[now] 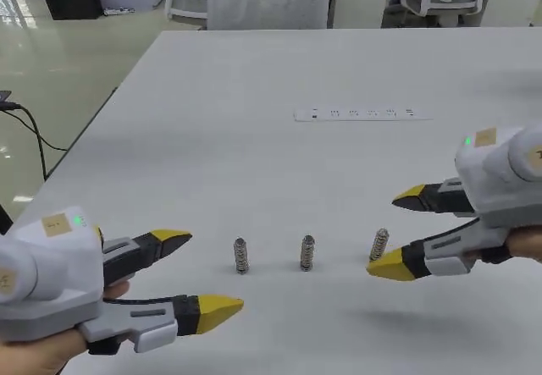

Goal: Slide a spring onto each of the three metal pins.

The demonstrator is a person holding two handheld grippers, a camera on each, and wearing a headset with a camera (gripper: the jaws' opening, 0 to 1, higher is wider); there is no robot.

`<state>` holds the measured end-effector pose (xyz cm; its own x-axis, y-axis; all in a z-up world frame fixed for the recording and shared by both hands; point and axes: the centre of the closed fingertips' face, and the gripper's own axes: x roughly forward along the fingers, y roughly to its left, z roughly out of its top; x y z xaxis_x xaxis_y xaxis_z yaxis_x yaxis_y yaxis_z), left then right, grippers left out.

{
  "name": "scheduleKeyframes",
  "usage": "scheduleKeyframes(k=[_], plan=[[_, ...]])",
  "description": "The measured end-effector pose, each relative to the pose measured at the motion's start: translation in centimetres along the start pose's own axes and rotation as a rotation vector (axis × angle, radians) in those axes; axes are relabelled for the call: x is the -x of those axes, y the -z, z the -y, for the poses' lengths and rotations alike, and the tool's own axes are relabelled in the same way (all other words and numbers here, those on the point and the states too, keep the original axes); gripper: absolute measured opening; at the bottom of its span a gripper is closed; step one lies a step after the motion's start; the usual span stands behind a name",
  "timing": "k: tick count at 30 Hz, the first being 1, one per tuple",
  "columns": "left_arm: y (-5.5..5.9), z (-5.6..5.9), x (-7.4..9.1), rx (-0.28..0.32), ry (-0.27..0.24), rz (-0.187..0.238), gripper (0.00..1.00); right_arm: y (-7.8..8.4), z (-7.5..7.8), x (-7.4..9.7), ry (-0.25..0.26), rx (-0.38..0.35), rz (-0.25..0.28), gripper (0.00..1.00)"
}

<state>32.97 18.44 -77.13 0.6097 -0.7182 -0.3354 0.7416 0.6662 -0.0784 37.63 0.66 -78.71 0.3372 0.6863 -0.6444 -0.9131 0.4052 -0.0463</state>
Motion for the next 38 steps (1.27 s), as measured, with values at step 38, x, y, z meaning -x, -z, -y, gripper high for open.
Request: scheduleKeyframes(k=[38], plan=[[1.4,-0.7,0.3,0.053,-0.021,0.001,0.66,2.5,-0.6,0.9,0.075,-0.079,0.106,0.68]])
